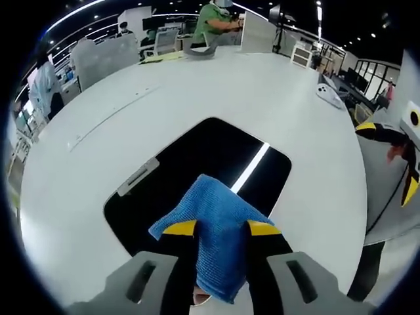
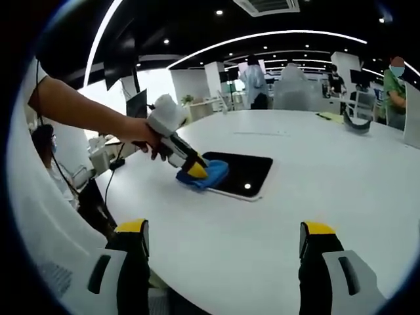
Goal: Wipe the mirror surface with the cleaning cloth until all visible marks leave the cleaned area.
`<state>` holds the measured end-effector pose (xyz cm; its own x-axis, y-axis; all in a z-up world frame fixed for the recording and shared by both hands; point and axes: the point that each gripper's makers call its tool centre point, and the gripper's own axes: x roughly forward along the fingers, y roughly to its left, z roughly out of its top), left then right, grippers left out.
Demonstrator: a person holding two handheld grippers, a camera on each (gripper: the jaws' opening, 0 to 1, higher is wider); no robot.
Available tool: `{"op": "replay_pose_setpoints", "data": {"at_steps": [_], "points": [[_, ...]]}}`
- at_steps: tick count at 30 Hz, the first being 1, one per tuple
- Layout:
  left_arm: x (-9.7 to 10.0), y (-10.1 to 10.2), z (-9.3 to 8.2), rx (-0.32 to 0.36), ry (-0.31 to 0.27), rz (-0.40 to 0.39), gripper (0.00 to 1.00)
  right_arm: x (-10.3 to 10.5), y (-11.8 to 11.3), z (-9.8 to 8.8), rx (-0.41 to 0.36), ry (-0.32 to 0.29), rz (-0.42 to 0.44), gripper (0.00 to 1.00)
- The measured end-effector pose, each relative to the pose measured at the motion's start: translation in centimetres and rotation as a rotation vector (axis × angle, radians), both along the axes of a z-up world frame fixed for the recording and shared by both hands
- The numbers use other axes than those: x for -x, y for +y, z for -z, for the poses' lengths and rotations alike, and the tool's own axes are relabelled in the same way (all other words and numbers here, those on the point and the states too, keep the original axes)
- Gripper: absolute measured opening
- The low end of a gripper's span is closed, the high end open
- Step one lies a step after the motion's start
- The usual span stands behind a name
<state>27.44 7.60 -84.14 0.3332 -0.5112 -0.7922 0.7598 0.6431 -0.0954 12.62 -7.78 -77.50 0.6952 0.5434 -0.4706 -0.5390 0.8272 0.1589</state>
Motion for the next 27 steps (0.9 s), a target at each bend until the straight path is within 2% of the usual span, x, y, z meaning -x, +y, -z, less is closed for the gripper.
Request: {"op": "replay_pose_setpoints", "data": {"at_steps": [5, 17, 27], "points": [[-0.1, -0.5, 0.0, -0.004, -0.008, 0.012, 0.25, 0.0, -0.2, 0.1, -0.005, 0.003, 0.004, 0.95], [-0.6, -1.6, -0.1, 0.031, 0.006, -0.016, 0.24, -0.2, -0.2, -0.1, -0.014, 0.005, 0.002, 0.95], [-0.8, -2.9, -0.1, 0.040, -0.010, 0.000, 0.24, -0.1, -0.2, 0.2, -0.019, 0.015, 0.009, 0.95]]}}
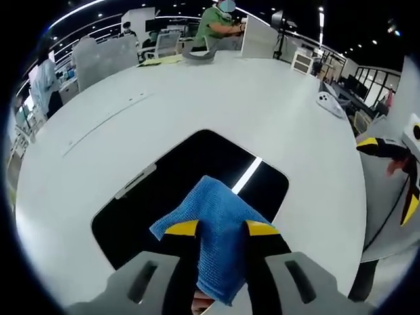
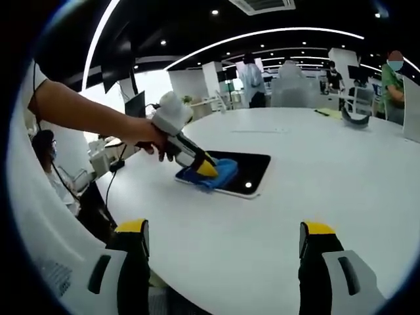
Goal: Wipe the mirror surface with the cleaning cloth until all visible marks leave the cleaned area.
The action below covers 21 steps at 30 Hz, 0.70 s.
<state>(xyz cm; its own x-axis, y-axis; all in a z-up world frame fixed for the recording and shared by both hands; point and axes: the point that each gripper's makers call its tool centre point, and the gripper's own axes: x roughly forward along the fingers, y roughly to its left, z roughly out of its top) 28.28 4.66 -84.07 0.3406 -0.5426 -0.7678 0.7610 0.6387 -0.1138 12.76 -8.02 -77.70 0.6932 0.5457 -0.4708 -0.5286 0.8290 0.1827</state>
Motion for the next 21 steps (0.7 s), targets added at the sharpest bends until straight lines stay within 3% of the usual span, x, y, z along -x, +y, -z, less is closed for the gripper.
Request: {"op": "replay_pose_setpoints", "data": {"at_steps": [21], "points": [[-0.3, -2.3, 0.0, 0.034, -0.008, -0.003, 0.25, -0.4, -0.4, 0.4, 0.014, -0.006, 0.026, 0.95]]}}
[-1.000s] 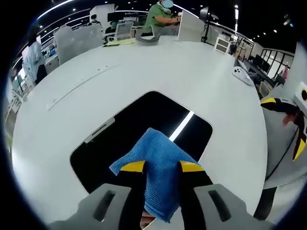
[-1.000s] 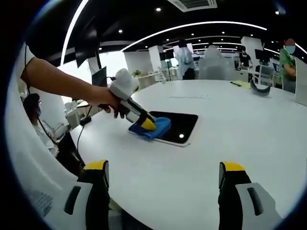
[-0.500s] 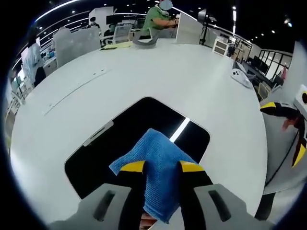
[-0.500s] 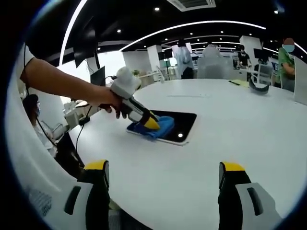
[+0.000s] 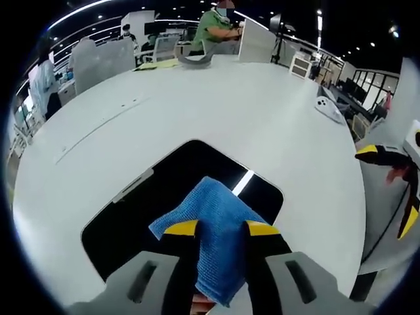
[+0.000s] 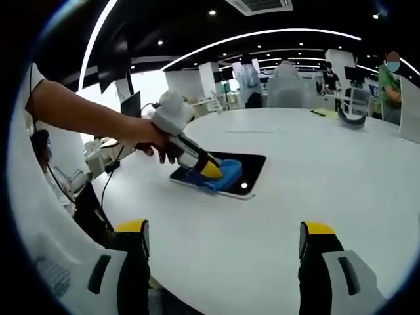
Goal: Wipe the mirror surface with the cleaning cloth until all visible marks leave the cleaned area.
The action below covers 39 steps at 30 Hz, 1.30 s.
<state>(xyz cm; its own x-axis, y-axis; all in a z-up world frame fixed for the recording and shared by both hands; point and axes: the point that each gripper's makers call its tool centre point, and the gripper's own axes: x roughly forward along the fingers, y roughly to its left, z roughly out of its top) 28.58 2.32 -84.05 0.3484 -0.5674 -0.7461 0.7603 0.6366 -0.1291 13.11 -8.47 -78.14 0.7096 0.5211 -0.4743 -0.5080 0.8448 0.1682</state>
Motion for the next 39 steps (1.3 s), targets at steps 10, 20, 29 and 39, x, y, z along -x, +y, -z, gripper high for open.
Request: {"op": "replay_pose_setpoints", "data": {"at_steps": [10, 20, 29, 39], "points": [[-0.1, -0.8, -0.1, 0.019, -0.008, -0.025, 0.24, -0.2, -0.2, -0.1, 0.007, -0.013, 0.003, 0.95], [-0.3, -2.4, -0.1, 0.029, -0.017, -0.020, 0.24, -0.2, -0.1, -0.7, 0.010, -0.026, 0.008, 0.95], [-0.2, -3.1, -0.1, 0.043, -0.019, -0.021, 0.24, -0.1, -0.1, -0.8, 0.009, -0.027, 0.013, 0.95], [-0.1, -3.5, 0.0, 0.029, -0.024, 0.008, 0.25, -0.2, -0.4, -1.4, -0.005, -0.042, 0.034, 0.95]]}}
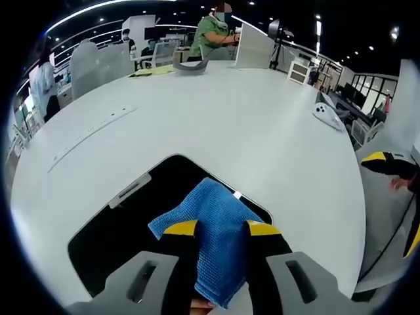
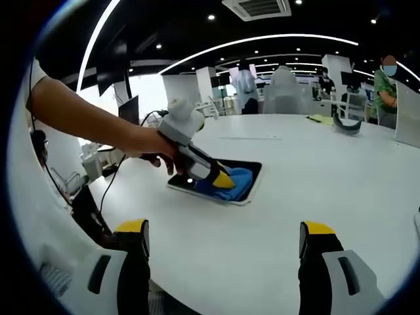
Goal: Wipe the mirror surface with the cleaning cloth until all visible marks leave the cleaned area.
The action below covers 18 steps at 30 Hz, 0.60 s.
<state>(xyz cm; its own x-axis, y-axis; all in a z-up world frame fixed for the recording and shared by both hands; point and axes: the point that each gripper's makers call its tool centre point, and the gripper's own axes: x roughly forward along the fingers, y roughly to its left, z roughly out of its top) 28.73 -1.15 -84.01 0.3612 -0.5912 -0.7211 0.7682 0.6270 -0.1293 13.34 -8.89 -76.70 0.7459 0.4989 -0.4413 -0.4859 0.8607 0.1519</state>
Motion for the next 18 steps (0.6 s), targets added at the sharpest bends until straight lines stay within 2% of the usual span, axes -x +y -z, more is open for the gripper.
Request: {"op": "replay_pose_setpoints", "data": {"at_steps": [18], "points": [[0.01, -0.53, 0.08, -0.026, 0.003, 0.020, 0.25, -0.30, -0.08, -0.55, -0.010, -0.008, -0.005, 0.95]]}}
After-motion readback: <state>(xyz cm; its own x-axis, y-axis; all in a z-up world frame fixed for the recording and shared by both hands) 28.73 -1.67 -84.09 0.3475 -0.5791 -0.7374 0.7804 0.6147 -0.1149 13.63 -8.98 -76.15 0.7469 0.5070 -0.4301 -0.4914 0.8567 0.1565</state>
